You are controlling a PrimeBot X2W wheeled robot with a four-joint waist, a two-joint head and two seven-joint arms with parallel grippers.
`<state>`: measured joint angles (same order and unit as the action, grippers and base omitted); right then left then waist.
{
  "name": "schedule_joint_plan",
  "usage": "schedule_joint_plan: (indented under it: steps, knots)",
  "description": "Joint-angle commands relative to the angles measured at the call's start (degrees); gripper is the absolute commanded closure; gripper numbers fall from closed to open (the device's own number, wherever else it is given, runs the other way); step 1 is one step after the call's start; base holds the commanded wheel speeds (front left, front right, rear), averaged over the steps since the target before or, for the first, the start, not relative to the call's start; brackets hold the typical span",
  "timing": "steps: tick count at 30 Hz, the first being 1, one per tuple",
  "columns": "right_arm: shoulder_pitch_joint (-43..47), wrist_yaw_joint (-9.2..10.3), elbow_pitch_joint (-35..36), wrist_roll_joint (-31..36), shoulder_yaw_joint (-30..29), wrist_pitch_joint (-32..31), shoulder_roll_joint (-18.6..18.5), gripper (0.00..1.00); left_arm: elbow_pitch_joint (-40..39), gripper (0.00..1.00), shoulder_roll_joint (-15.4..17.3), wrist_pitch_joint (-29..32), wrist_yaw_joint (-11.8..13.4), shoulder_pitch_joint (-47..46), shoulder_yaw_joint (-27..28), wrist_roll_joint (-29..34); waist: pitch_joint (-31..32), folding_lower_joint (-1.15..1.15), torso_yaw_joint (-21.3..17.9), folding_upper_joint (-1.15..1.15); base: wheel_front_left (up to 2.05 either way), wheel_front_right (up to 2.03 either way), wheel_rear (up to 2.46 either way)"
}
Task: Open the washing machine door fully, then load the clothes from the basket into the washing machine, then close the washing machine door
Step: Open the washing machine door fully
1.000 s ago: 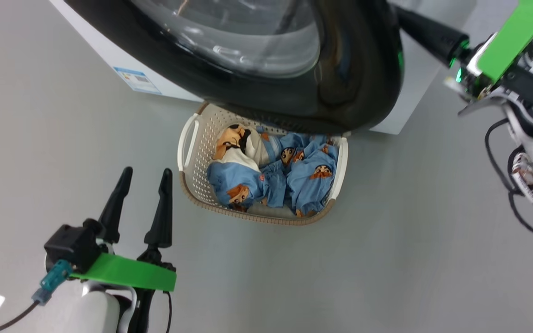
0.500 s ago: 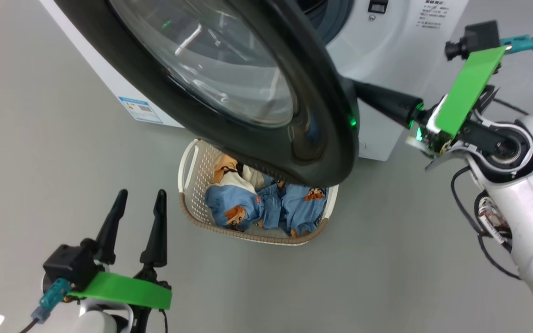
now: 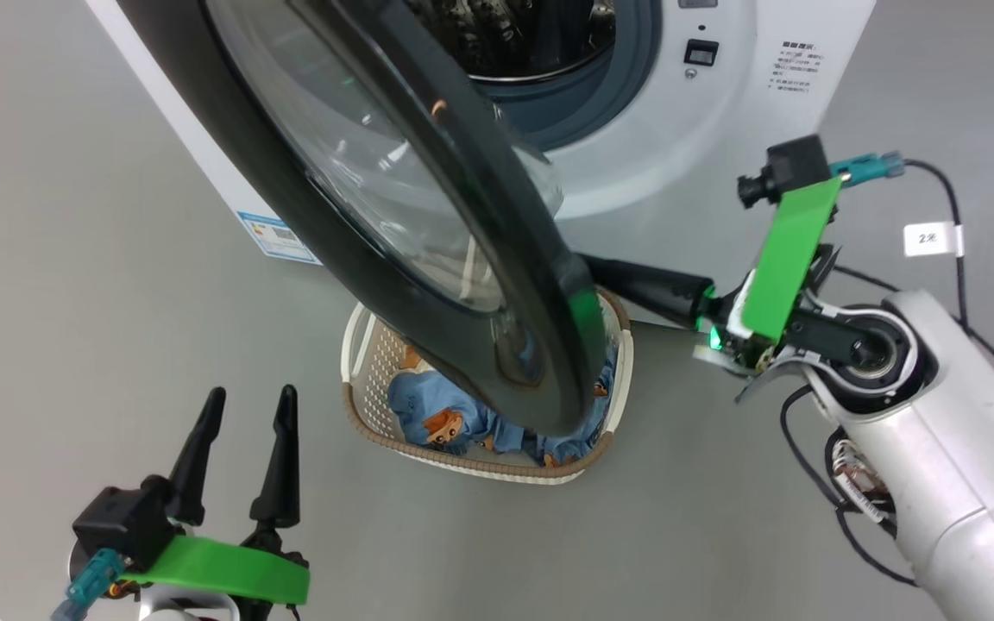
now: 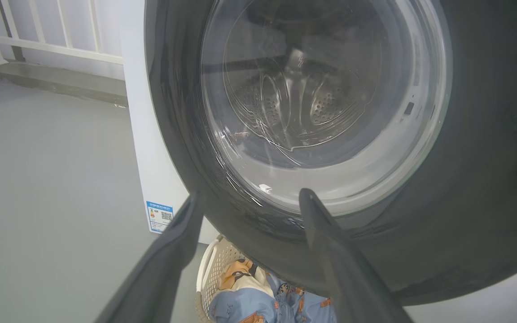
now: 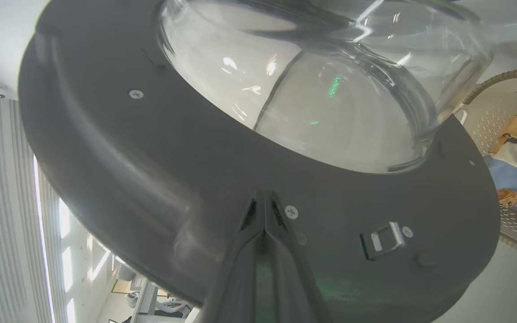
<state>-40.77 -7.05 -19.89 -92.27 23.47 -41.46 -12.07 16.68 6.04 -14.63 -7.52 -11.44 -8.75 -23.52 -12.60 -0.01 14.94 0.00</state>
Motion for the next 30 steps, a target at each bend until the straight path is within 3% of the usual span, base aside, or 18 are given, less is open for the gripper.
schedule_joint_plan:
  steps: [1, 20, 30]
  knots:
    - [1.2, -0.44, 2.0, 0.3, 0.8, -0.6, 1.8, 1.00, -1.3, 0.00, 1.4, -0.4, 0.0, -0.1, 2.3, 0.5, 0.2, 0.01, 0.3, 0.00, 0.00, 0.00, 0.00]
    - [5.1, -0.44, 4.0, 0.4, 3.0, -3.8, 7.1, 1.00, -0.8, 0.00, 0.8, -0.4, 0.0, 1.9, 2.8, 0.5, 3.2, 0.01, 2.8, 0.00, 0.00, 0.00, 0.00]
    - [6.5, -0.44, 4.2, 1.0, 2.3, -2.9, 8.0, 1.00, -0.3, 0.00, 1.0, -0.4, 0.0, 2.3, 2.2, 0.7, 4.7, 0.01, 1.9, 0.00, 0.00, 0.00, 0.00]
